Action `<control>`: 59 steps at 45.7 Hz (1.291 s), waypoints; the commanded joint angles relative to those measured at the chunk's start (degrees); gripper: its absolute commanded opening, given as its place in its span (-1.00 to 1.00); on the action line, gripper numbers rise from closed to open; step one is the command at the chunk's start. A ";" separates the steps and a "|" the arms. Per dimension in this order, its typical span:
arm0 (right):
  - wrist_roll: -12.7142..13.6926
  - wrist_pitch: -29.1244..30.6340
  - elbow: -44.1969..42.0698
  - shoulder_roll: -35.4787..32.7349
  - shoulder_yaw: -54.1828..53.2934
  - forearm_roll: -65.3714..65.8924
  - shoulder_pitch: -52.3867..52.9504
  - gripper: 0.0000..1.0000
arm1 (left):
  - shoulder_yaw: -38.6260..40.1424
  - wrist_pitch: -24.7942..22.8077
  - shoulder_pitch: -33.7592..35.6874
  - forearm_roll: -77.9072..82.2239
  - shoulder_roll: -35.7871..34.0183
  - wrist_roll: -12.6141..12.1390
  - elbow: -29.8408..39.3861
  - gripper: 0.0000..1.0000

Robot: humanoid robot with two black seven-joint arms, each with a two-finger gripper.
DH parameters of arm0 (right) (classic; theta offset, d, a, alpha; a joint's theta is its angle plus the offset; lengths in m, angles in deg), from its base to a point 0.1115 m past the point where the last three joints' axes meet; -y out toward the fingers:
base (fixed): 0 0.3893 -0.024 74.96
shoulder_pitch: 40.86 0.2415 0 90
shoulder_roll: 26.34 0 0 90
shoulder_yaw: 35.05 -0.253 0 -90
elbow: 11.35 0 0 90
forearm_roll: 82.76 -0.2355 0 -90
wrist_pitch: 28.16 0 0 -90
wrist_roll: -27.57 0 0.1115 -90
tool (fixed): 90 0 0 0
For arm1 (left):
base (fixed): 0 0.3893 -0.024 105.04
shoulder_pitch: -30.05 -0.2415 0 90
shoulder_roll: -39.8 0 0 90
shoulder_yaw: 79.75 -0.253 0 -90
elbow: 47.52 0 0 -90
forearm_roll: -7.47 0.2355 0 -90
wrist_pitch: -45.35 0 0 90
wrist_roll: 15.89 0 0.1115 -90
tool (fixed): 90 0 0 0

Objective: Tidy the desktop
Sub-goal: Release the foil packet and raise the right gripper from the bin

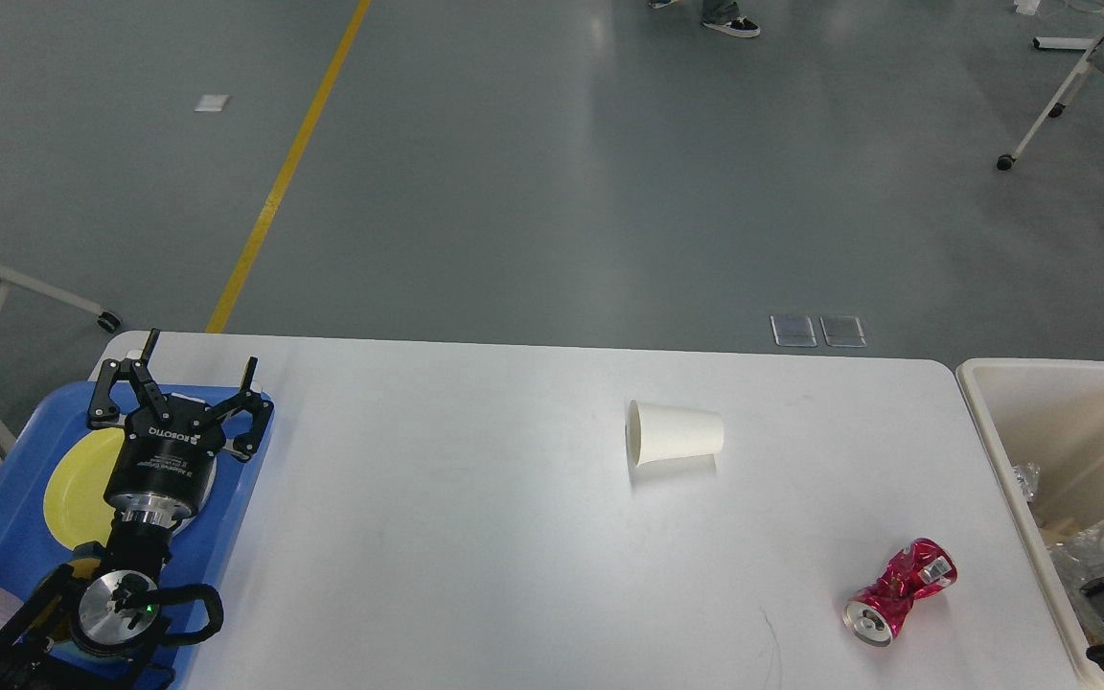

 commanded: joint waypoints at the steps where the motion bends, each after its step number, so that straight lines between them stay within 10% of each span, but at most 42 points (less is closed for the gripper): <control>1: 0.04 -0.91 0.11 0.00 -0.07 -0.02 0.08 0.98 | 0.00 0.00 0.00 0.02 0.00 0.00 0.00 0.92; 15: 0.66 -0.21 5.46 -4.04 -0.16 0.07 4.12 1.00 | 0.00 0.00 0.00 0.01 0.00 0.00 0.00 0.92; 28: 1.45 5.93 33.76 -16.08 1.07 17.90 27.14 1.00 | 0.00 0.00 0.00 -0.07 0.00 -0.09 0.00 0.92; 40: 7.33 25.52 45.63 -16.00 11.00 20.73 45.95 1.00 | 0.00 0.00 0.00 0.01 0.00 -0.09 0.00 0.92; 59: 7.42 61.57 59.67 -12.22 12.15 20.46 73.62 1.00 | 0.00 0.00 0.00 0.02 0.00 -0.09 0.00 0.92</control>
